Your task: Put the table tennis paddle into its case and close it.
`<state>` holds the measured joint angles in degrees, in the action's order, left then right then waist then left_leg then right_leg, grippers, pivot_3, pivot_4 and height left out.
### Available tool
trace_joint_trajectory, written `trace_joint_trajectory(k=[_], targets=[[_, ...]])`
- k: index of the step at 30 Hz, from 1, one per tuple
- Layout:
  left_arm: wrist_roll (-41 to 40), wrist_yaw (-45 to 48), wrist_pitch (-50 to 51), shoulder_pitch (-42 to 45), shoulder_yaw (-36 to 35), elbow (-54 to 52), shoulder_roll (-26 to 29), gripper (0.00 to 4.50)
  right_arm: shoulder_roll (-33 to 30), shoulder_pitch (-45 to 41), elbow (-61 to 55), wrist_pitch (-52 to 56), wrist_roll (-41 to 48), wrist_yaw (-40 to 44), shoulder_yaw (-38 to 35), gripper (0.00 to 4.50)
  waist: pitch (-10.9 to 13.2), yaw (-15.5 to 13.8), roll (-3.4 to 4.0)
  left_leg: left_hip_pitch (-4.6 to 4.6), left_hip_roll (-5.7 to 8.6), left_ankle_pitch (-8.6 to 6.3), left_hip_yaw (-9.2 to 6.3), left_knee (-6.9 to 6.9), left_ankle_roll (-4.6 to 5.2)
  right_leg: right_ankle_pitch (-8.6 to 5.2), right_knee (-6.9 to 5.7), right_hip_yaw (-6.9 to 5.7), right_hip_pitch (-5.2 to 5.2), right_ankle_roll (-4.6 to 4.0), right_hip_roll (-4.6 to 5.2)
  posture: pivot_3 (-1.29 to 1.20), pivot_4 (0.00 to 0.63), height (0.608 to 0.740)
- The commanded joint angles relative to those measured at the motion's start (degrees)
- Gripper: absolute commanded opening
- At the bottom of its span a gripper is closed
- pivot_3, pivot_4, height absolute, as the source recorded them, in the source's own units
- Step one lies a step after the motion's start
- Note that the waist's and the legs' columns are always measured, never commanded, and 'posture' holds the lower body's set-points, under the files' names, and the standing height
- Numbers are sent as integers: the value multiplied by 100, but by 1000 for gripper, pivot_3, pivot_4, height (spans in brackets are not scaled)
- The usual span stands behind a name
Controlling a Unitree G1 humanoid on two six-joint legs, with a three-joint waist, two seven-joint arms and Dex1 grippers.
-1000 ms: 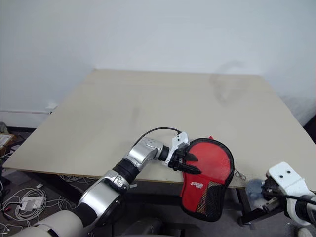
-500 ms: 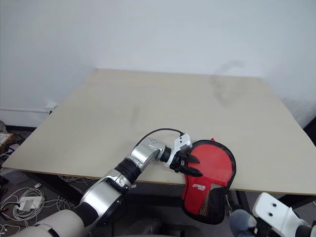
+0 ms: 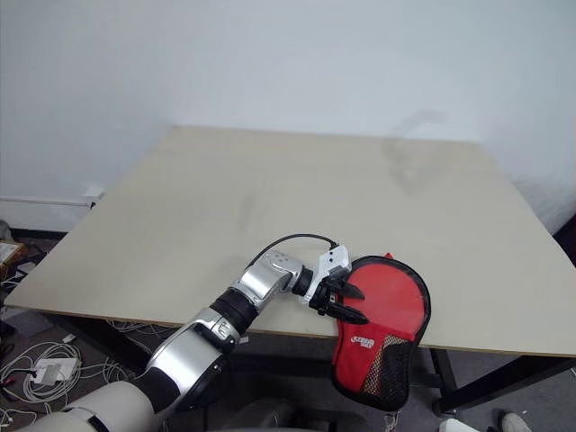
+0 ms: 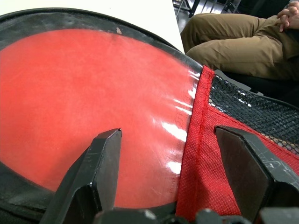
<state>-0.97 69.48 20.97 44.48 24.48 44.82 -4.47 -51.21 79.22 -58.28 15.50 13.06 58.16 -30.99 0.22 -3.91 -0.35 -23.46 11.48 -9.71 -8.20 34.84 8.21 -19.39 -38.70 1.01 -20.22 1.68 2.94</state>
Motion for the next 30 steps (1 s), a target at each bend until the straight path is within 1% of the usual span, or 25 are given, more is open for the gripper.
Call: trace_joint_trajectory(k=[1,4,7,9,10,12,14,15,16,17,18,21,23,25,27,30], targets=[[337,1,250,-251,323,637,53,3354,-414,-239,-172,-35,277,-416,286,172,-2,-2,-4,1,0,0,0,0,0,0,0,-1,0,0,1,0,0,740],[340,-17,224,-264,304,652,53,3354,-748,-530,-172,386,556,-835,369,172,-6,-8,-7,3,0,0,5,1,0,2,0,-10,1,-2,11,0,0,740],[333,-29,221,-283,280,668,66,3354,-860,-803,-172,802,1278,-1173,9,172,-7,-6,-14,2,0,0,7,3,0,2,-1,-15,1,-2,16,0,0,740],[336,-41,189,-277,265,697,71,3354,-857,-941,-172,1121,1765,-1263,-459,893,-8,-3,-14,2,-1,0,9,3,0,2,0,-14,2,-2,18,0,0,740],[336,-45,179,-280,260,703,74,3354,-823,-979,-172,1228,1990,-1241,-715,1161,-8,-3,-13,1,-1,0,11,4,1,2,0,-14,2,-2,18,0,0,740],[337,-55,153,-273,247,737,72,3354,-838,-1039,-172,1408,2310,-1242,-1012,1861,-10,-3,-25,1,0,-2,12,6,3,2,0,-14,2,-1,20,0,0,740],[333,-70,142,-261,227,762,68,3354,-823,-1043,-172,1513,2408,-1169,-1165,2658,-12,-3,-28,2,-1,-2,12,6,5,2,0,-16,2,-1,20,0,0,740],[330,-77,135,-249,215,773,68,3354,-791,-1123,-172,1642,2363,-1127,-1232,2926,-12,-2,-28,2,-1,-3,12,6,5,2,0,-16,2,-1,20,0,0,740],[328,-81,129,-241,206,780,69,3354,-770,-1205,-172,1757,2340,-1091,-1294,3341,-12,-2,-29,1,-1,-3,12,6,5,2,0,-15,2,-1,21,0,0,740],[327,-82,117,-228,196,798,69,3354,-754,-1302,-172,1851,2330,-1067,-1330,3613,-13,-2,-29,2,-1,-3,12,6,5,2,0,-16,2,-1,21,0,0,740],[326,-85,110,-216,187,809,70,3354,-721,-1454,-172,1949,2431,-1049,-1387,3613,-13,-2,-29,2,-1,-3,13,7,5,2,0,-16,2,-1,22,0,0,740],[317,-106,106,-162,151,837,64,3354,-674,-2256,-39,2322,2966,-1153,-1490,3613,-13,2,-29,4,-1,-3,15,8,6,4,-1,-19,4,-1,26,0,0,740],[317,-119,98,-139,135,849,53,3354,-705,-2739,138,2577,2966,-1268,-1369,3613,-14,1,-29,11,-2,-3,27,6,6,5,-3,-33,7,-1,49,0,0,740],[324,-128,55,-129,134,847,48,3354,-703,-3389,398,2869,3064,-1659,-1100,3613,-14,1,-30,13,-2,-4,43,4,7,7,-5,-56,5,3,79,0,0,740],[304,-141,21,-137,107,832,41,3354,-578,-4289,765,3427,3287,-2426,-659,3613,-14,2,-30,20,-2,-8,61,1,13,10,-5,-73,6,7,104,0,0,740],[283,-210,-24,-181,62,745,50,3354,-230,-5368,1177,4044,3109,-3349,80,3613,-12,-1,-32,51,-5,-19,109,-9,31,16,-4,-77,23,19,144,0,0,740]])
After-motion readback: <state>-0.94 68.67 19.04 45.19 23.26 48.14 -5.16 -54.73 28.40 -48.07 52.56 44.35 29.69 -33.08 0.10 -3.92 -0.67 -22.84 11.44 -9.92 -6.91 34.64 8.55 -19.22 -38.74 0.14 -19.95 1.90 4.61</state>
